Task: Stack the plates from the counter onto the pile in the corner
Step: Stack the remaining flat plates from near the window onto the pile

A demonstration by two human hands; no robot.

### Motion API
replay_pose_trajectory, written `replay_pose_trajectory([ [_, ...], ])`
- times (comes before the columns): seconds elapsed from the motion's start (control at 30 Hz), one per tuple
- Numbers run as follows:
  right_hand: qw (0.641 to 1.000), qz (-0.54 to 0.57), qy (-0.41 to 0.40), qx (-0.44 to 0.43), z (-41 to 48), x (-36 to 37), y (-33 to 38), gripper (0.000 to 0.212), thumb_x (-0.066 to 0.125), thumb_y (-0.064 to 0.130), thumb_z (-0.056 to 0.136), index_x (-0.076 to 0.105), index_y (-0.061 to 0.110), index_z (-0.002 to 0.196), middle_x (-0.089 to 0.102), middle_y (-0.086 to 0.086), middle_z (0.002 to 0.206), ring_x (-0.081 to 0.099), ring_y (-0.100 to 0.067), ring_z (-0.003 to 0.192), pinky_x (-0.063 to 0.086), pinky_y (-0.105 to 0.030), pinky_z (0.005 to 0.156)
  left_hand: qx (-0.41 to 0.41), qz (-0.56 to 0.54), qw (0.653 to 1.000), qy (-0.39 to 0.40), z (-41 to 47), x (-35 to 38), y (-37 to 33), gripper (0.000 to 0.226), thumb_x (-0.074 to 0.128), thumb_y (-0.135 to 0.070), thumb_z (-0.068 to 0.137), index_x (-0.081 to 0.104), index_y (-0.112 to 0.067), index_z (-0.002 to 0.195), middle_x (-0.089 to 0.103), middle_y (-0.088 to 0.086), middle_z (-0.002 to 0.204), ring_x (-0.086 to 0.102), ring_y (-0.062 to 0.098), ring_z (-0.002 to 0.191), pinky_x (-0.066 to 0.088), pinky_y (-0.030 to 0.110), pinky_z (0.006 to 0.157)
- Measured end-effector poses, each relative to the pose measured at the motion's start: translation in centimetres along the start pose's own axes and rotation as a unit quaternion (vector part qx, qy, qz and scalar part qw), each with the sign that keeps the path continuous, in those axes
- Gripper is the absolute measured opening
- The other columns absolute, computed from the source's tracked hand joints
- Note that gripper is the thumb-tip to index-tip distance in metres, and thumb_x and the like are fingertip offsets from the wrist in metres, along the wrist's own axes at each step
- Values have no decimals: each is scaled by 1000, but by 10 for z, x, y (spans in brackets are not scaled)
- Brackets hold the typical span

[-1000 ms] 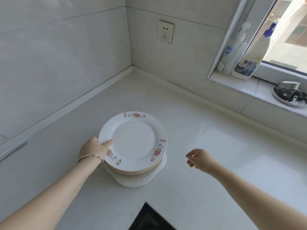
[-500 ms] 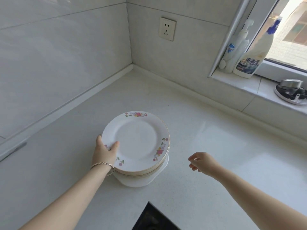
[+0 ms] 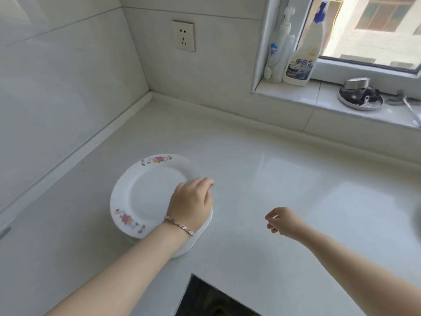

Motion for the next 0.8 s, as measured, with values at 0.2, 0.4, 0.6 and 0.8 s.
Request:
replay_pose_trajectory([
  [0.2, 998, 26, -38, 41, -30, -69, -90, 12, 45, 15, 90, 57, 17, 92, 63, 5, 73, 57, -6, 60, 42, -16, 52, -46, 20, 921, 386, 28, 101, -120, 30, 37, -20, 94, 57, -17, 116, 65, 2, 117, 61, 26, 108, 44, 28, 82],
  [0.4, 986, 73, -99, 111, -67, -159, -219, 12, 46, 16, 90, 57, 19, 91, 62, 7, 72, 60, -10, 66, 42, -18, 56, -6, 63, 880, 470, 26, 185, -243, 32, 35, -16, 92, 58, -13, 115, 63, 7, 120, 60, 27, 111, 45, 30, 86],
  [0.6, 952, 130, -204, 185, -90, -249, -346, 32, 50, 9, 88, 56, 3, 118, 63, -13, 101, 60, -25, 90, 45, -25, 71, -6, 66, 864, 499, 17, 249, -347, 32, 34, -19, 93, 58, -15, 114, 63, 5, 120, 60, 26, 109, 46, 30, 89],
  [0.8, 862, 290, -270, 316, -70, -310, -434, 20, 49, 18, 88, 57, -1, 90, 48, -9, 65, 56, -32, 77, 44, -29, 60, -75, 55, 865, 492, 5, 276, -378, 29, 34, -20, 93, 57, -18, 111, 64, 2, 115, 57, 23, 92, 43, 28, 77],
])
Point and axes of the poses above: each hand's wrist, its own z-axis towards the middle knuckle, its own x-axis out of the palm, y = z × x, the point moved 4 cm from there along z, towards the middle knuckle
